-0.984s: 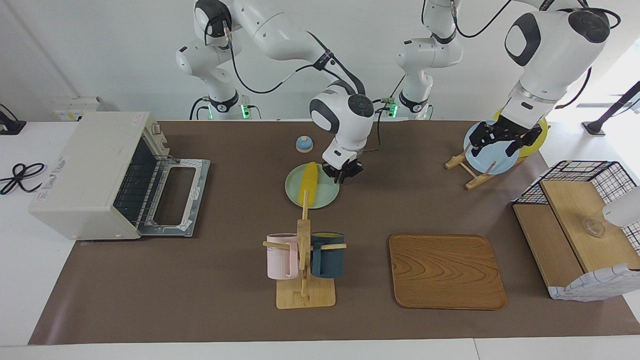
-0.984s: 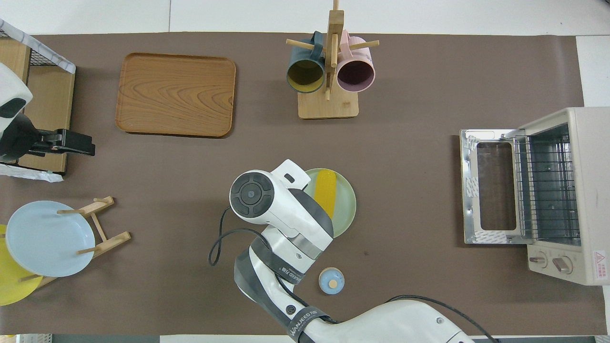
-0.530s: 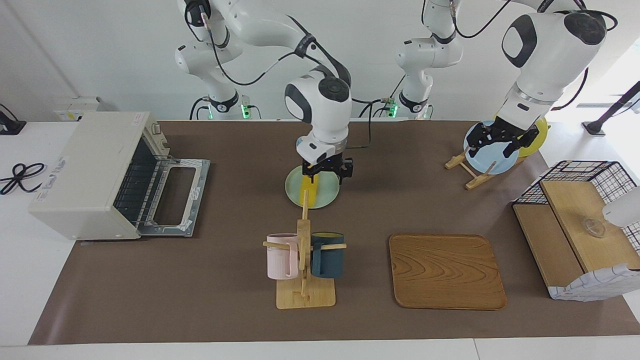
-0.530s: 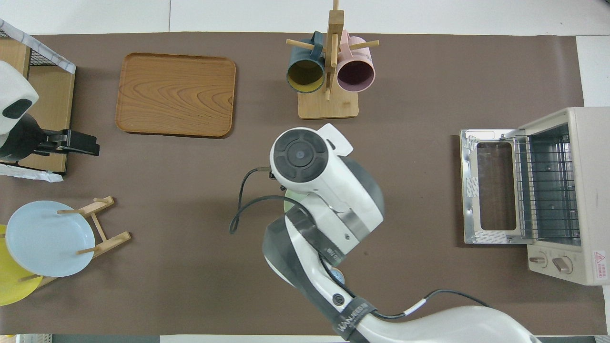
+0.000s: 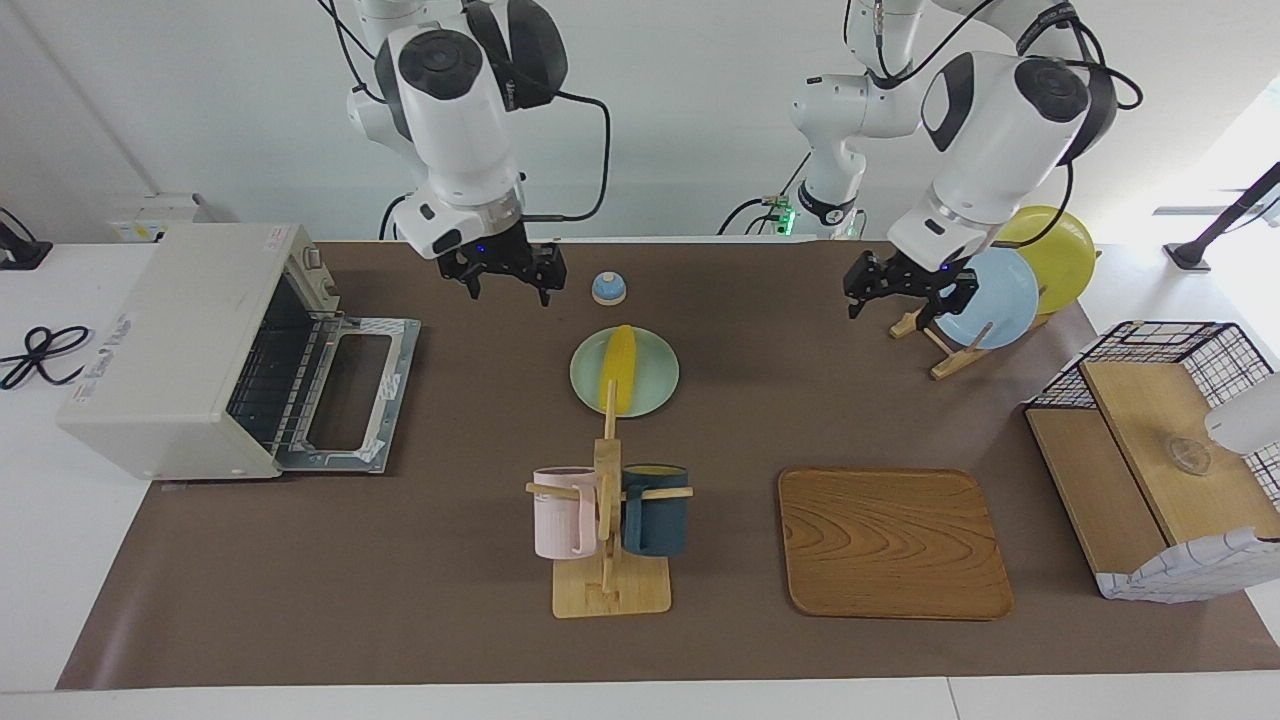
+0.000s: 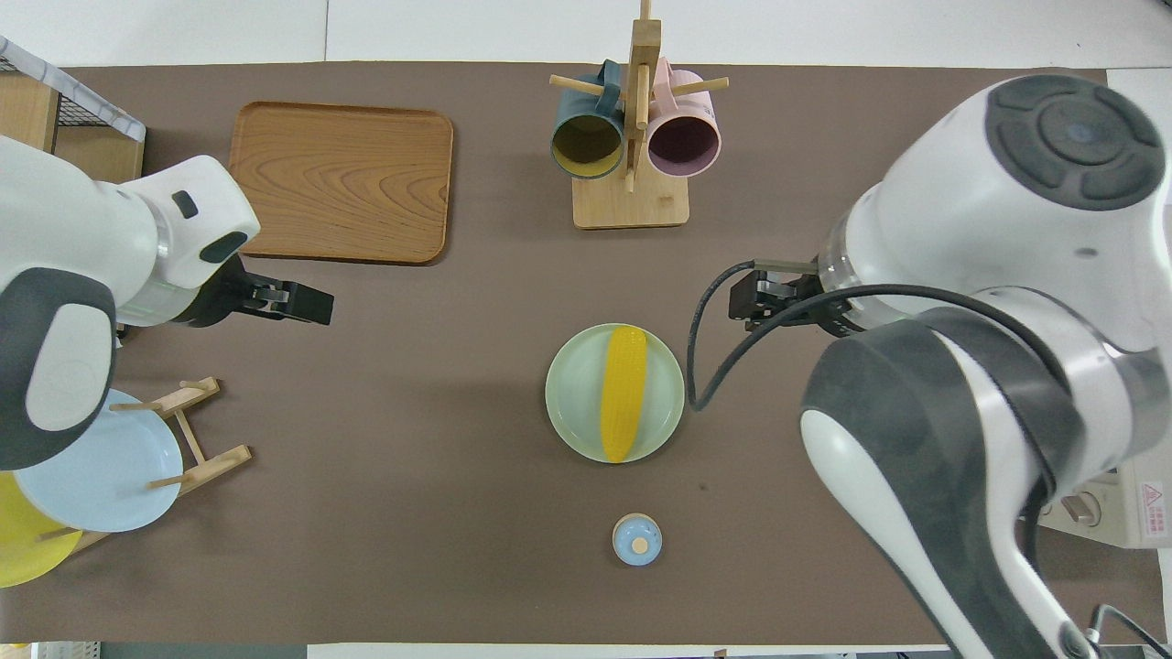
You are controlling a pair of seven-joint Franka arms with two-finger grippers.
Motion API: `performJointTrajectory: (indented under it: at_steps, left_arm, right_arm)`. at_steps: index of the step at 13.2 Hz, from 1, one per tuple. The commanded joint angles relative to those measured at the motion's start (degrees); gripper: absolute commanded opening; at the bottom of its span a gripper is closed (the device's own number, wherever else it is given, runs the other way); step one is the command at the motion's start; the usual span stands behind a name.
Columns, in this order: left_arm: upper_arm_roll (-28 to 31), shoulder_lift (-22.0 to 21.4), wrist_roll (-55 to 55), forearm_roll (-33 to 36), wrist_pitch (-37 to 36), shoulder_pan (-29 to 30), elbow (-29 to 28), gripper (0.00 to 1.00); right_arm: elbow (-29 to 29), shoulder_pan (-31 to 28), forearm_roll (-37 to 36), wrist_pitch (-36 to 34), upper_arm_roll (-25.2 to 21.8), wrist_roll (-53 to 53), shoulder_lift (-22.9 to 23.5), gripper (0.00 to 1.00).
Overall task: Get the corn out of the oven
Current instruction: 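Grasp the yellow corn with the left gripper while the right gripper reaches the door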
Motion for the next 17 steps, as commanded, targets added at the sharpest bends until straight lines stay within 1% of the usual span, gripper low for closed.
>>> performJointTrajectory:
  at_steps: [1,3,4,6,7,8,9,10,12,14,15,16,17]
  left_arm:
    - [0.7,0.8,-2.9,-1.2,3.5,-5.4,-1.7,1.00]
    - [0.7,3.1,-6.3,-1.4,5.8,-9.9,-1.9,1.00]
    - [0.7,3.7,-8.9,-1.4,7.9,-11.8,-2.5,1.00]
    - [0.7,4.2,-12.5,-2.1,12.9,-16.1,-4.9,1.00]
    - [0.7,4.4,-12.6,-2.8,14.8,-18.0,-6.0,1.00]
    - [0.7,5.3,-12.9,-3.4,16.3,-19.8,-6.7,1.00]
    - [0.7,6.5,-14.7,-3.7,18.9,-22.1,-7.1,1.00]
    - [0.7,7.9,-16.9,-3.7,21.6,-23.8,-7.3,1.00]
    - [0.7,10.7,-19.4,-3.7,26.3,-26.4,-7.1,1.00]
    - [0.7,14.4,-19.7,-3.8,28.8,-28.2,-5.7,1.00]
    - [0.9,16.6,-19.8,-3.8,29.6,-29.6,-4.6,1.00]
    - [0.8,18.2,-19.9,-3.7,29.8,-29.9,-3.8,1.00]
    - [0.9,20.0,-20.0,-3.7,31.1,-31.1,-3.1,1.00]
  right_arm:
    - [-1.5,-2.2,1.1,-2.4,0.0,-3.9,-3.0,1.00]
    - [-0.8,-5.3,1.5,-4.5,-0.1,-12.5,-2.7,1.00]
    - [1.7,-6.0,1.6,-6.3,-0.3,-14.1,-2.1,1.00]
    - [1.8,-6.8,1.0,-7.9,-0.4,-15.4,-2.9,1.00]
    - [1.9,-8.3,0.8,-8.8,-0.3,-18.2,-2.7,1.00]
    - [1.9,-11.5,0.8,-8.8,0.6,-20.6,-2.8,1.00]
    - [1.8,-12.8,0.8,-8.8,1.1,-22.2,-2.9,1.00]
    - [0.4,-12.9,0.8,-8.2,1.1,-23.3,-3.3,1.00]
    - [-5.5,-12.5,0.6,-3.1,1.2,-23.2,-6.1,1.00]
    - [-15.1,-11.9,0.6,3.7,1.3,-23.3,-10.4,1.00]
    - [-19.0,-11.7,0.4,7.3,1.3,-23.3,-12.0,0.98]
    - [-22.0,-11.7,0.1,10.3,1.3,-23.3,-12.8,0.74]
    - [-25.4,-11.6,-0.6,13.2,1.4,-23.1,-13.5,0.45]
